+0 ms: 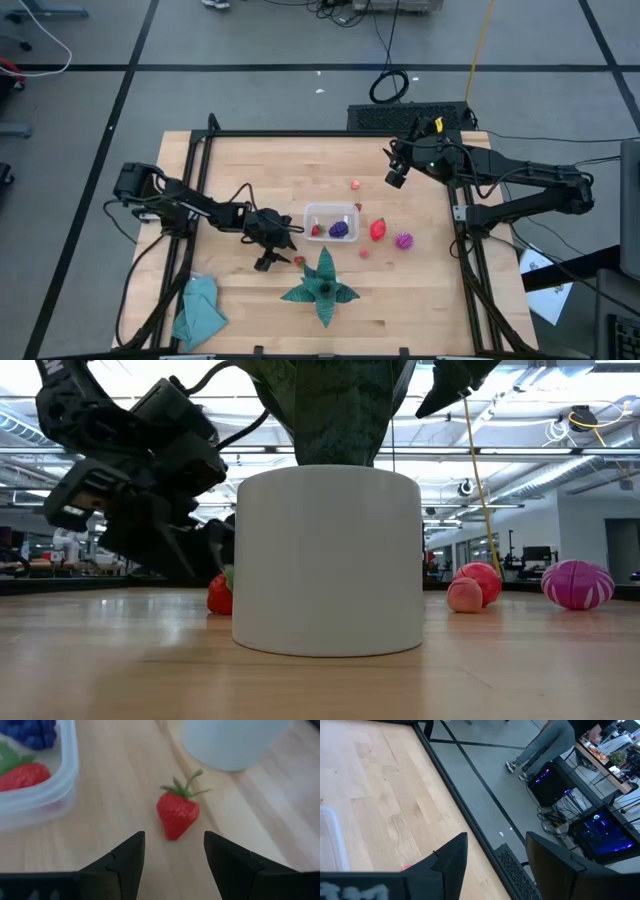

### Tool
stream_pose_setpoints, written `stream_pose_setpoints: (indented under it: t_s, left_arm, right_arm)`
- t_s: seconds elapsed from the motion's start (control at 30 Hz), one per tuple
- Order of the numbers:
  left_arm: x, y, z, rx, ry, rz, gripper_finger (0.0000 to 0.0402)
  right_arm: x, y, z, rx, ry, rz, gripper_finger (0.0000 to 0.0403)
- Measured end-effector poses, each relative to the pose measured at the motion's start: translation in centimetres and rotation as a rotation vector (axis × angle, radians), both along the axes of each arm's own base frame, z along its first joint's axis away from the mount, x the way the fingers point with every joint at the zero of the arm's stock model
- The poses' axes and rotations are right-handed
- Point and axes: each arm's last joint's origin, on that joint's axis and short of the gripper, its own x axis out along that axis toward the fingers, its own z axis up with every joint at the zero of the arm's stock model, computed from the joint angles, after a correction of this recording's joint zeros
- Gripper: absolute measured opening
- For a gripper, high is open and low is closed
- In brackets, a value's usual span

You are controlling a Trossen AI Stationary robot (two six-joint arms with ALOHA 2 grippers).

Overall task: Pick and placing Produce into tupperware
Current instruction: Put the red strawberry into the transparent bin

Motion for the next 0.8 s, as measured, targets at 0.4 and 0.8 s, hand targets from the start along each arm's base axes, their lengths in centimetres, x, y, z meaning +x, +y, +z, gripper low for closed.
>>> stream_pose_setpoints:
  t_s: [0.4, 0.8]
  left_arm:
    - [0.9, -0.2, -1.5, -0.026, -0.034, -0.016, 0.0209]
    - [1.3, -0.2, -1.7, -0.03, -0.071, -0.015, 0.0209]
  right_arm:
    - [0.0, 0.0, 0.0, 0.001, -0.004, 0.0, 0.0192]
    - [0.0, 0.0, 0.0, 0.002, -0.005, -0.001, 0.0192]
